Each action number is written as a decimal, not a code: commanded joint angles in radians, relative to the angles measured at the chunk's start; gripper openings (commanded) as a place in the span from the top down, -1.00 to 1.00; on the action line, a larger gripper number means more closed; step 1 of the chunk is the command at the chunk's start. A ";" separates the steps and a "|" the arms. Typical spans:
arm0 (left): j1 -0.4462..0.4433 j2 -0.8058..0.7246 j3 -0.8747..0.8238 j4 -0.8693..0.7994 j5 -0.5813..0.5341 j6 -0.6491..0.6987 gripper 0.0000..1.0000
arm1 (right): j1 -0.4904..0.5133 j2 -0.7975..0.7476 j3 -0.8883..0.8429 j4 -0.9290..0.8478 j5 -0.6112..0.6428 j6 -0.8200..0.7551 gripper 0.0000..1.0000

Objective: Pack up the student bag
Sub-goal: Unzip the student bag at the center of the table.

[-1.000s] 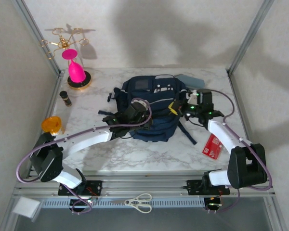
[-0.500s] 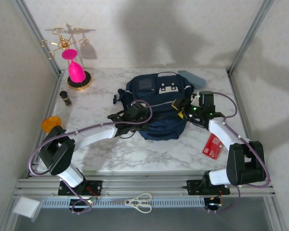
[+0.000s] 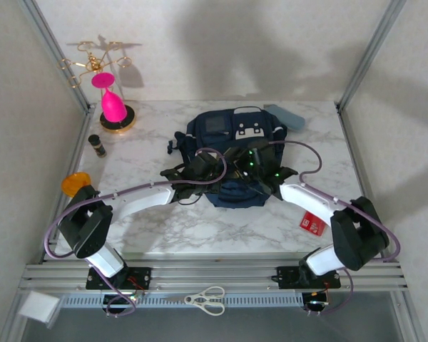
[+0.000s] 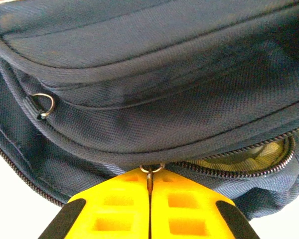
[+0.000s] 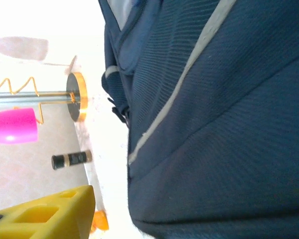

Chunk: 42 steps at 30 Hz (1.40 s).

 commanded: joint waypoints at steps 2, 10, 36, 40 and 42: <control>-0.002 -0.038 -0.020 0.042 -0.027 0.010 1.00 | 0.042 0.097 0.060 0.023 0.104 0.097 0.03; 0.059 -0.154 -0.142 0.043 -0.059 -0.012 1.00 | 0.095 0.250 0.213 0.084 -0.010 -0.001 1.00; 0.321 -0.404 -0.376 -0.075 -0.107 -0.038 1.00 | 0.003 0.088 0.116 0.042 -0.283 -0.243 1.00; 0.364 -0.352 -0.348 -0.081 -0.135 0.009 1.00 | 0.005 0.097 0.111 0.024 -0.313 -0.266 1.00; 0.409 -0.326 -0.330 -0.110 -0.139 0.020 1.00 | 0.000 0.066 0.093 0.010 -0.278 -0.280 1.00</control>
